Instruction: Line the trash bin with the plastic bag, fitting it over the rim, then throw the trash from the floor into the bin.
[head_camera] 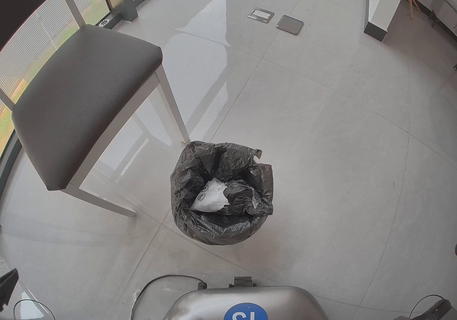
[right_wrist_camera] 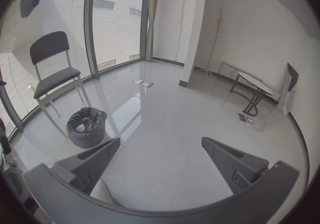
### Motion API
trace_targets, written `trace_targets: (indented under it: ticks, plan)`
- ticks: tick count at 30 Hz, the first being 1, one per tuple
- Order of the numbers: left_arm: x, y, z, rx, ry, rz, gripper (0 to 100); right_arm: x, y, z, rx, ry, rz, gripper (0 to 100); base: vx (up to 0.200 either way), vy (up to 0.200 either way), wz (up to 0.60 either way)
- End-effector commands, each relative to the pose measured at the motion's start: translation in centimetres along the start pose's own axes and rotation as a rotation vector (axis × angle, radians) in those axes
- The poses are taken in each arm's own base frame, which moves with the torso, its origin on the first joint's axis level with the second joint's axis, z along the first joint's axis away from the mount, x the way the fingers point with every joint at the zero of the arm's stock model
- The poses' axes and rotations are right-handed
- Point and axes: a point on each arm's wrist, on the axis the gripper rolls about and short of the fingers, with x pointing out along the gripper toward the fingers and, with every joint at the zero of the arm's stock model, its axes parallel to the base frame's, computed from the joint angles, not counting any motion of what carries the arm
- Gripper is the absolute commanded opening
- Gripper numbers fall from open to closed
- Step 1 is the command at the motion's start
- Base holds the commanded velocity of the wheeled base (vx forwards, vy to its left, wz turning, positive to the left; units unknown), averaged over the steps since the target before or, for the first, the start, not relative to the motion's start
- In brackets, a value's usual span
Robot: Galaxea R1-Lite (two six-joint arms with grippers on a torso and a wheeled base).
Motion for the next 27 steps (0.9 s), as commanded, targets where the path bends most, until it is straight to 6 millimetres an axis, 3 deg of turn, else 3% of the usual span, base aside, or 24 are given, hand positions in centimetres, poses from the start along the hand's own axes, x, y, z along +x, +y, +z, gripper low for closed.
trace_targets:
  ticks: [1,2,7,10,15,20,22,23,27]
  plan:
    - [-5.1,-1.2,-4.4,-0.072,-0.161,0.129,100,-3.1,0.5,-4.3,0.053,-0.147,0.007,100,0.0,0.0,0.0]
    - [-5.8,-2.1,-5.7,-0.097,-0.16,0.175,100,-3.3,0.7,-5.6,0.074,-0.155,-0.011,100,0.0,0.0,0.0]
    - [-6.5,-3.1,-8.3,-0.123,-0.187,0.169,100,-4.1,1.1,-8.6,0.092,-0.172,-0.046,100,0.0,0.0,0.0]
    - [-6.5,-3.1,-8.5,-0.138,-0.169,0.167,100,-3.6,1.4,-9.3,0.101,-0.166,-0.052,100,0.0,0.0,0.0]
    - [-5.5,-3.0,-8.2,-0.144,-0.18,0.168,100,-1.1,1.6,-9.5,0.169,-0.215,-0.057,100,0.0,0.0,0.0]
    - [-2.0,-2.7,-7.3,-0.147,-0.244,0.176,100,2.8,1.9,-10.8,0.153,-0.269,-0.077,100,0.0,0.0,0.0]
    - [-1.0,-2.6,-7.2,-0.147,-0.267,0.178,100,3.6,2.0,-11.2,0.152,-0.275,-0.105,100,0.0,0.0,0.0]
    - [0.7,-2.4,-6.9,-0.143,-0.312,0.186,100,4.7,2.0,-11.9,0.151,-0.289,-0.165,100,0.0,0.0,0.0]
    - [3.8,-2.3,-6.9,-0.135,-0.416,0.192,100,5.1,1.9,-11.8,0.159,-0.366,-0.206,100,0.0,0.0,0.0]
